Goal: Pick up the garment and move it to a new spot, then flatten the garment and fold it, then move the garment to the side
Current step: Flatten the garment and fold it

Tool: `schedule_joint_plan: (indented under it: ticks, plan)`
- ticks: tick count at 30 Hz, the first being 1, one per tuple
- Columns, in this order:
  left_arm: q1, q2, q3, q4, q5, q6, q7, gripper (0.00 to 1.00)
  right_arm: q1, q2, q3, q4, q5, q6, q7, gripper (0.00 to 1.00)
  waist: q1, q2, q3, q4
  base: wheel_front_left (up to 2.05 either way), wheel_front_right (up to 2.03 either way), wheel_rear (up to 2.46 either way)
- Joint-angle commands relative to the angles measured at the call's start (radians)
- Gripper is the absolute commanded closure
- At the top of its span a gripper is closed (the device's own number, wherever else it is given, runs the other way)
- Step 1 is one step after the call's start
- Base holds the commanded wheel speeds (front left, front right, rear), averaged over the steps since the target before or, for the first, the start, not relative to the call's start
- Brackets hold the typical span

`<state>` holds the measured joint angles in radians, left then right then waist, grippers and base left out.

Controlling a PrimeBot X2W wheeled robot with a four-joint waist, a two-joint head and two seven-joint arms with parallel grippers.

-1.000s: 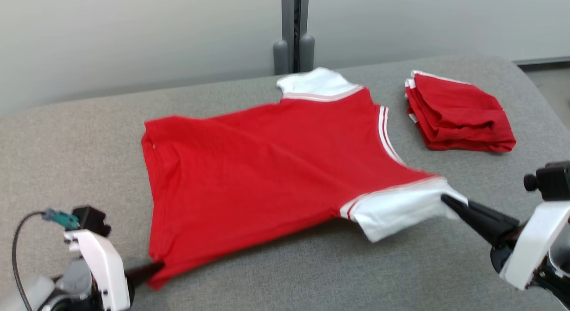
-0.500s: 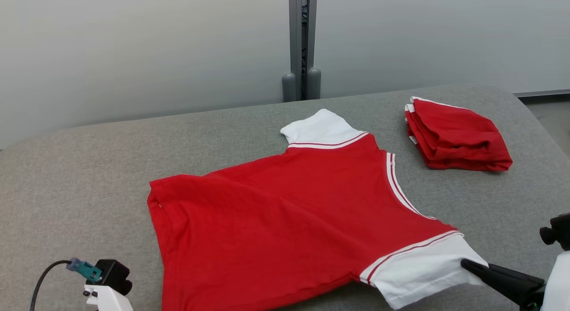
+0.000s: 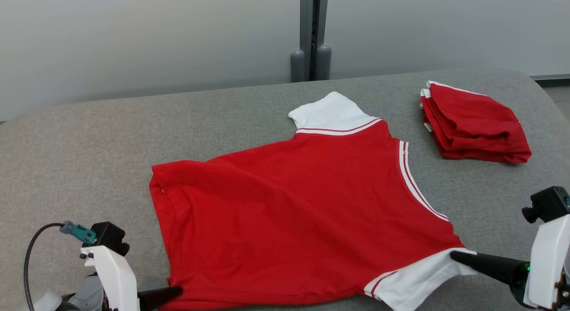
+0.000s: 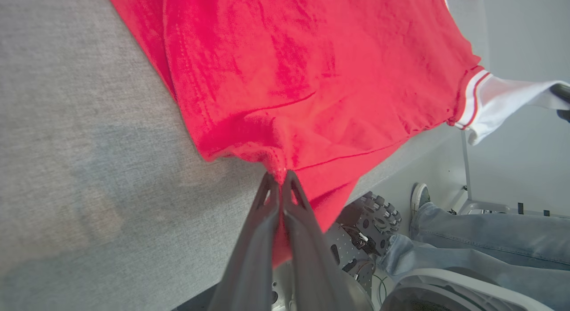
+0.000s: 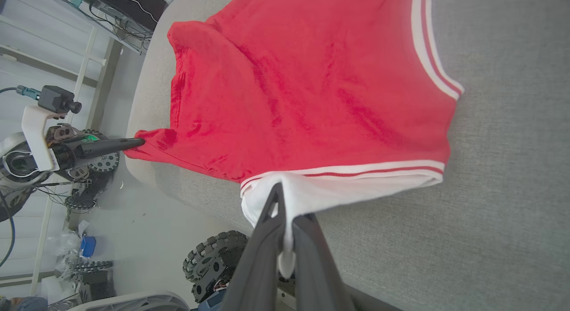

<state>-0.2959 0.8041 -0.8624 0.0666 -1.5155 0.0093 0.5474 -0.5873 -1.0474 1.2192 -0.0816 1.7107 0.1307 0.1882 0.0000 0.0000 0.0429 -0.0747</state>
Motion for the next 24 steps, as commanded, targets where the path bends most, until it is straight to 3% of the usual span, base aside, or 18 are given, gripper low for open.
schedule_joint_plan:
  ticks: [1, 15, 24]
  plan:
    - [-0.022, -0.008, 0.003, 0.014, -0.007, -0.003, 0.011, 1.00, -0.021, 0.000, 0.001, 0.020, 0.018, 0.000, 0.024, 1.00, 0.0000, 0.0000, 0.024, 0.012, 0.00, 0.00, 0.00]
    - [-0.235, -0.088, 0.040, 0.180, -0.073, 0.027, 0.166, 1.00, -0.260, 0.108, 0.029, 0.347, 0.187, 0.000, 0.279, 1.00, 0.0000, 0.0000, 0.133, 0.050, 0.00, 0.00, 0.00]
    - [-0.293, -0.120, 0.040, 0.250, -0.068, 0.010, 0.197, 1.00, -0.362, 0.208, 0.039, 0.475, 0.191, 0.000, 0.310, 1.00, 0.0000, 0.0000, 0.171, 0.053, 0.00, 0.00, 0.00]
